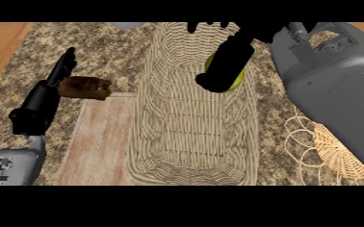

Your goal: Pick the pear from the placemat and place it in the basket

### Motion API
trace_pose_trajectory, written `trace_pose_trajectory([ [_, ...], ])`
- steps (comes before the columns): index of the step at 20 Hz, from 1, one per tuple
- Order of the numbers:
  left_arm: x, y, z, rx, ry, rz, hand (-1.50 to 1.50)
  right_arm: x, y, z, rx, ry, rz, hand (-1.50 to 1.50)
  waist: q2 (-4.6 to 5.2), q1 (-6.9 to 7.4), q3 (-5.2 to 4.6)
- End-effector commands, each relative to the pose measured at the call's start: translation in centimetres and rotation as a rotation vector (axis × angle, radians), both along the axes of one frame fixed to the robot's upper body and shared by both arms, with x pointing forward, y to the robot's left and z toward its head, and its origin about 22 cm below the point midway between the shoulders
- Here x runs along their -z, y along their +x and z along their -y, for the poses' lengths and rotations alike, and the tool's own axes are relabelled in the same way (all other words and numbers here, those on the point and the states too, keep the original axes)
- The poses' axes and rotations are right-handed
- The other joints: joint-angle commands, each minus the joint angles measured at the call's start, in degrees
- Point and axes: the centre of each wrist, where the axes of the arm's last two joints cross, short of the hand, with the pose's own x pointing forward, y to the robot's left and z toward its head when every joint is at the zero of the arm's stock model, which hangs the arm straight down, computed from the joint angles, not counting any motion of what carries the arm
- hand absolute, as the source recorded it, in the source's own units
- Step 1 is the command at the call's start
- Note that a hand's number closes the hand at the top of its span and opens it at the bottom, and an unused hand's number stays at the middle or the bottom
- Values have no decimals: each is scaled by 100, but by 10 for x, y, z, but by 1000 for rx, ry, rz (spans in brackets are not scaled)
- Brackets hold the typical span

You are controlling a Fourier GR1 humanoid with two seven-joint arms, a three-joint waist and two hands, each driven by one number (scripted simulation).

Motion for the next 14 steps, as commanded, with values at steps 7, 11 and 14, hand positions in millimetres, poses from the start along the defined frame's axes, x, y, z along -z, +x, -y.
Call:
trace_pose_trajectory([
  [7, -5, -4, -19, -3, -4, 9, 0, -3, 7, -5, 41, 271, -25, -150, 9, 55, 1],
  [11, -14, -2, -2, 4, -10, -4, 0, -10, 11, 20, 164, 534, 7, -150, -16, 2, 11],
  [14, -6, 2, -10, -1, 7, 0, 0, -22, 19, 53, 290, 685, 59, -150, 1, -69, 7],
])
